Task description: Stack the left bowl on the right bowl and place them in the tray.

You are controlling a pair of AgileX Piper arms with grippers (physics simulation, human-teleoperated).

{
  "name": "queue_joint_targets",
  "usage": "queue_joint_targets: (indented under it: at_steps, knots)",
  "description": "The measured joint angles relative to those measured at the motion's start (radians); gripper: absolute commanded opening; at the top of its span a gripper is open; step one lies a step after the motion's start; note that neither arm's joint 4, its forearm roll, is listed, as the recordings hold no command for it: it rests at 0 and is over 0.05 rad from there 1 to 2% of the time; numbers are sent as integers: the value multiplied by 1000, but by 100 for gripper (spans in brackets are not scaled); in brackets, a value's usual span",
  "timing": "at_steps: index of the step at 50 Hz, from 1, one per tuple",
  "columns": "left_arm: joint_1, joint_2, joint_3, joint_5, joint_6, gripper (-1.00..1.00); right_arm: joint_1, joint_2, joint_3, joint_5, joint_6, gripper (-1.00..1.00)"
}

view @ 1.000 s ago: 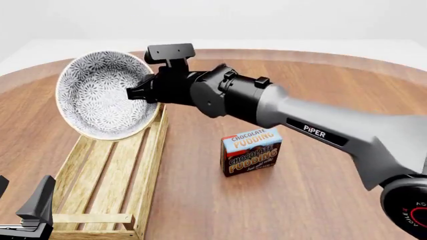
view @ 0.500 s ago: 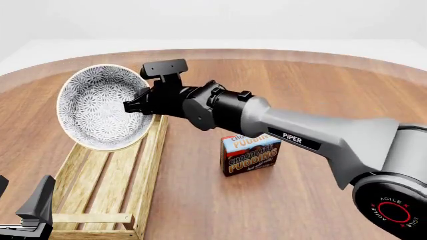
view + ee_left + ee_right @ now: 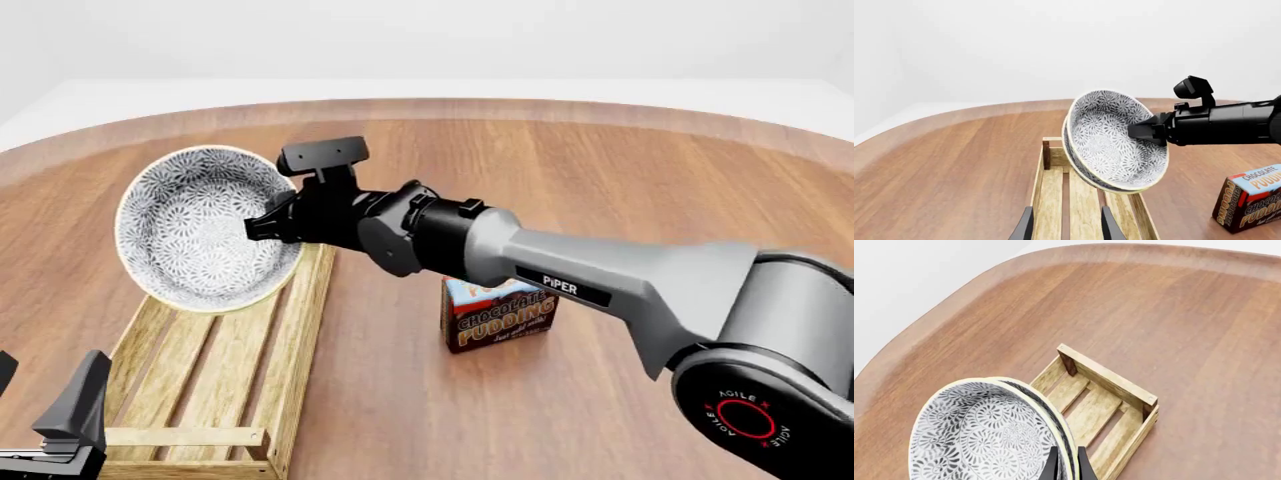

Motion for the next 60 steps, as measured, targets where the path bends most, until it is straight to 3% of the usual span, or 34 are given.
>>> queue_joint_targets:
  at_steps: [60]
  knots:
    - [0, 0, 0, 0, 0, 100, 39, 145, -75, -30, 33, -100]
